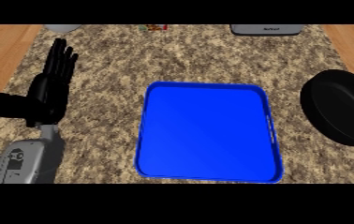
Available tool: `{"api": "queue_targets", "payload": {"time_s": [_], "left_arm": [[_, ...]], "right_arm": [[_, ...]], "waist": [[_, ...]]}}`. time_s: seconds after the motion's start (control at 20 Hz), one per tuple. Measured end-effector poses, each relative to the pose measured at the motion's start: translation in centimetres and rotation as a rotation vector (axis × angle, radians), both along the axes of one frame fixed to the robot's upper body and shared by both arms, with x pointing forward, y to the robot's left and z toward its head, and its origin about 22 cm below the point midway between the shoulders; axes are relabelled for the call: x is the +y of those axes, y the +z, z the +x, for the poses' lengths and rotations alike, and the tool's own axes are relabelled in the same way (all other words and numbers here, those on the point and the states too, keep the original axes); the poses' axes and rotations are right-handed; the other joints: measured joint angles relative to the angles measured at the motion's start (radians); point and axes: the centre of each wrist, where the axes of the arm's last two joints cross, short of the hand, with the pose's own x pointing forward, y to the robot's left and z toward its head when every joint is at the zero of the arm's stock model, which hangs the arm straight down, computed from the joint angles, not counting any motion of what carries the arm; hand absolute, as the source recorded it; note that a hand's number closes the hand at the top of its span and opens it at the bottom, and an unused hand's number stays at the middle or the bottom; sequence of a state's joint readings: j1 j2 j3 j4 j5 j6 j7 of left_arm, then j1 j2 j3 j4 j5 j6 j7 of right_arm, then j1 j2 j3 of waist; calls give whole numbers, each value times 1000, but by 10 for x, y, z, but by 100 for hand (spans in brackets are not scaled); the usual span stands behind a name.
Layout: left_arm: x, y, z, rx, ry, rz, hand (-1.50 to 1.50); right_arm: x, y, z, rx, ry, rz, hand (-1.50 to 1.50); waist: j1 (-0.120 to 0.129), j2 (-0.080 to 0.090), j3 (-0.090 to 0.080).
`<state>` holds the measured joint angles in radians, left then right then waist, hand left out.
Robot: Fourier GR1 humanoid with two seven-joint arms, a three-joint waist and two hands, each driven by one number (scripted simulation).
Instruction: Pick the croissant from the tray and place it in the pot
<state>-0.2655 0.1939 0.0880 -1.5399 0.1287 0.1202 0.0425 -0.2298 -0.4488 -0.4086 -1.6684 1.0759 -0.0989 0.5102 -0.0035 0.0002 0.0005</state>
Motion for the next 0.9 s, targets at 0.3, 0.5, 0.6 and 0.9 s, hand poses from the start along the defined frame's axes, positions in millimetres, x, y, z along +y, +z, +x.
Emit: {"api": "queue_targets", "payload": {"time_s": [0.3,0.5,0.6,0.9], "left_arm": [[10,4,8,-1,-10,-1,0],[3,8,5,-8,-20,-5,0],[3,7,6,-6,-15,-4,0],[0,8,2,-9,-19,1,0]], "right_arm": [[-38,-33,6,27,-8,16,150],[-56,-51,16,109,-10,93,150],[-62,-62,18,127,-10,186,-150],[-77,-80,28,153,106,333,-150]], "waist": [[4,1,0],[9,2,0],[9,2,0],[12,2,1]]}}
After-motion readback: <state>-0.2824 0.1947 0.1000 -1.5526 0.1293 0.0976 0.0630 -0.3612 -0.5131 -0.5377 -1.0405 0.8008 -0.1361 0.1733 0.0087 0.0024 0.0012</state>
